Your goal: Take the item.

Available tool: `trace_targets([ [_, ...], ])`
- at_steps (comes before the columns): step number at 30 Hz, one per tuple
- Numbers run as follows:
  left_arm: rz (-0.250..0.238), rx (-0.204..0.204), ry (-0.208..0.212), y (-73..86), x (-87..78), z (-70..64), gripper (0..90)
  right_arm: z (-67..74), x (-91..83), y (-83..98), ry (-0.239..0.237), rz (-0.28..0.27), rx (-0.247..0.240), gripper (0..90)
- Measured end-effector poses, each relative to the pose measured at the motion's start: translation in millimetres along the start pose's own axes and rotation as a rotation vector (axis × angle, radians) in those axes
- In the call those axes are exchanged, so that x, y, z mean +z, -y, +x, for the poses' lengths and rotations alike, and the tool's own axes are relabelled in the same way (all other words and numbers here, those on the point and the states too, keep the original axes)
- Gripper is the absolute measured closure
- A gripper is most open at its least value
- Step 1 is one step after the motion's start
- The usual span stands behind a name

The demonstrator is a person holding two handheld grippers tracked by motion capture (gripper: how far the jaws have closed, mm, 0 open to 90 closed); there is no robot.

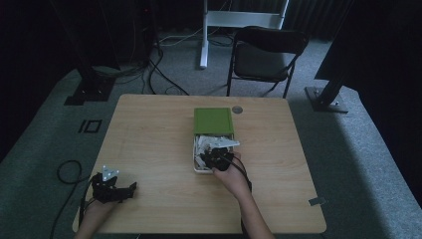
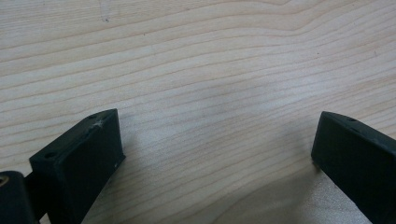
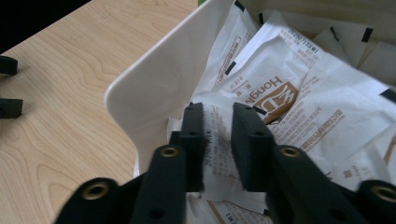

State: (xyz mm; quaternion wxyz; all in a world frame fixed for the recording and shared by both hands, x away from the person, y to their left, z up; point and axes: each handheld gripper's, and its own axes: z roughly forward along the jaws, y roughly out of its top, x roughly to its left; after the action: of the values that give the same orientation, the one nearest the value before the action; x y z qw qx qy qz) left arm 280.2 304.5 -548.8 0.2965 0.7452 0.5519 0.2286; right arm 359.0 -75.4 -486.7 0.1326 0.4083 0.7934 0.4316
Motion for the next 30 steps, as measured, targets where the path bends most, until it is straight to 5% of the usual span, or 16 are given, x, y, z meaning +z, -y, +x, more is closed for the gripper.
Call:
trace_targets([
  [18, -0.003, -0.002, -0.001, 0.0, 0.2, -0.1, 2.8, -3.8, -23.8, -15.0, -0.015, -0.072, -0.01, 86.1],
  [30, 0.0, 0.0, 0.0, -0.1, 0.0, 0.0, 2.8, -9.6, -56.7, -33.7, -0.008, -0.159, -0.029, 86.8],
])
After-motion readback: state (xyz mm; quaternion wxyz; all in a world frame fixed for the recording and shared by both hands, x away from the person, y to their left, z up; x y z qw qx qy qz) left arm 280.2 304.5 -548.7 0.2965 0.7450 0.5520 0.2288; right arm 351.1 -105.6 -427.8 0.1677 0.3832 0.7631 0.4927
